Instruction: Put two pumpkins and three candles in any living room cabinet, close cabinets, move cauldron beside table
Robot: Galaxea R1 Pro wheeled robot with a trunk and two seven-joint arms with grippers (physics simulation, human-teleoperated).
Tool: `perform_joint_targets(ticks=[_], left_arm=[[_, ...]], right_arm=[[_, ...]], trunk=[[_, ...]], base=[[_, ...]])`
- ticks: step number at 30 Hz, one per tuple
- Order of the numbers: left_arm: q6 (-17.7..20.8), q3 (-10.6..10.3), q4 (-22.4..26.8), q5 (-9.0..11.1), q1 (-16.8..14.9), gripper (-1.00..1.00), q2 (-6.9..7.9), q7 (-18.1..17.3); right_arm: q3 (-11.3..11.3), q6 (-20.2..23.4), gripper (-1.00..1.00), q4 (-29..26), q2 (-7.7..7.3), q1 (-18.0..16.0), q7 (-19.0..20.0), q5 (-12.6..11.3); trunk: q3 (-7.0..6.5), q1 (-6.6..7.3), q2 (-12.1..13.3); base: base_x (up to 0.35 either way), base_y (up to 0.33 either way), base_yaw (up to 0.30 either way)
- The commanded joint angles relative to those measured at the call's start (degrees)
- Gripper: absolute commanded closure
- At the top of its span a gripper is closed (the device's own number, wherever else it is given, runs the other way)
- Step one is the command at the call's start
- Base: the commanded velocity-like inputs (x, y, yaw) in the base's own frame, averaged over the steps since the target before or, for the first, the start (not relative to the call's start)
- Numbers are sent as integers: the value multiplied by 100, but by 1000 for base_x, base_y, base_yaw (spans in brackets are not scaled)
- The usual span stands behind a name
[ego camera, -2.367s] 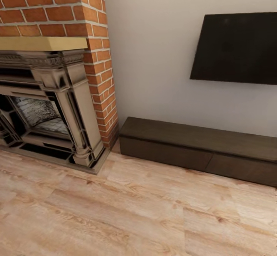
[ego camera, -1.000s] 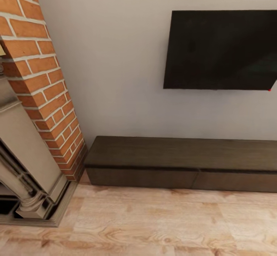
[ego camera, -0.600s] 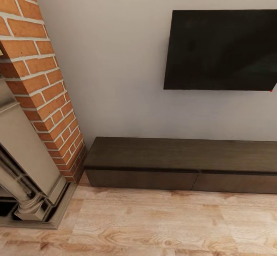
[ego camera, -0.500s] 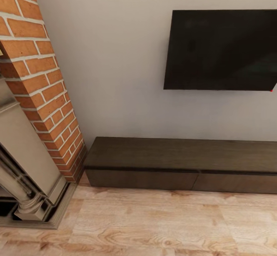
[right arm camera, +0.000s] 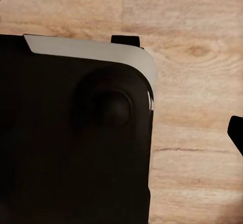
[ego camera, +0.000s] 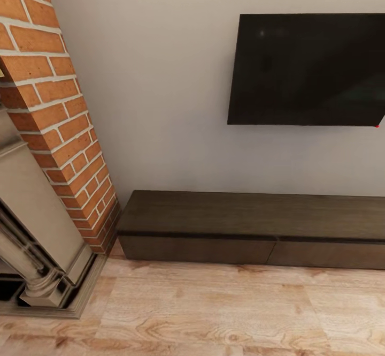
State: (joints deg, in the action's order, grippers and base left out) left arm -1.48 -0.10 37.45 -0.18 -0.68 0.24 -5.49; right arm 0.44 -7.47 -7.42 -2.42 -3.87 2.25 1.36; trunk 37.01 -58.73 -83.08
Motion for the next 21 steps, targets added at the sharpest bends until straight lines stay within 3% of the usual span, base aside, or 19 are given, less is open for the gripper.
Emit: perform_joint_targets(ticks=[1, 4, 6, 7, 10, 11, 12, 14, 15, 16, 17, 19, 21], left_arm=[[120, -5, 337, 0, -4, -100, -35, -178], [804, -33, 1141, 0, -26, -100, -122, -693], [1519, -123, 1722, 12, -94, -100, -171, -1340], [1679, -151, 1852, 15, -116, -100, -178, -1531], [2308, -245, 2455, 25, -315, -100, -220, -2620], [2495, -267, 2632, 41, -611, -100, -268, -2991], [3019, -296, 2668, 93, -1082, -100, -438, -3216], [3479, -335, 2685, 136, -1416, -100, -573, -3384], [3904, -525, 2677, 234, -2044, -100, -647, -3898], [4027, -582, 2665, 306, -2296, -100, -658, -4153], [4287, -645, 2621, 462, -2774, -100, -673, -4583], [4537, -673, 2552, 622, -3248, -100, -680, -4816], [4700, -686, 2379, 919, -3782, -100, -687, -4931]], right_arm=[[3, 2, -100, -4, -6, 0, 8, 13], [7, 6, -100, -19, -24, 0, 18, 141], [3, 3, -100, -22, -28, 0, 20, 287], [3, 2, -100, -20, -27, 0, 22, 318], [4, -7, -100, -11, -15, 0, 31, 433], [5, -13, -100, -21, -21, 0, 46, 461], [4, -16, -100, -52, -23, 0, 54, 476], [7, -21, -100, -66, -24, 0, 55, 494], [13, -35, -100, -92, -28, 0, 56, 564], [15, -38, -100, -104, -27, 0, 56, 618], [41, -40, -100, -156, -24, 0, 54, 813], [78, -28, -100, -338, -17, 0, 27, 1131], [102, 2, -100, -696, -2, 0, -14, 1646]], trunk=[[0, 0, 0], [0, 0, 0], [0, 0, 0], [0, 0, 0], [0, 0, 0], [0, 0, 0], [0, 0, 0], [0, 0, 0], [0, 0, 0], [0, 0, 0], [0, 0, 0], [0, 0, 0], [0, 0, 0]], base=[[0, 0, 0], [0, 0, 0], [0, 0, 0], [0, 0, 0], [0, 0, 0], [0, 0, 0], [0, 0, 0], [0, 0, 0], [0, 0, 0], [0, 0, 0], [0, 0, 0], [0, 0, 0], [0, 0, 0]])
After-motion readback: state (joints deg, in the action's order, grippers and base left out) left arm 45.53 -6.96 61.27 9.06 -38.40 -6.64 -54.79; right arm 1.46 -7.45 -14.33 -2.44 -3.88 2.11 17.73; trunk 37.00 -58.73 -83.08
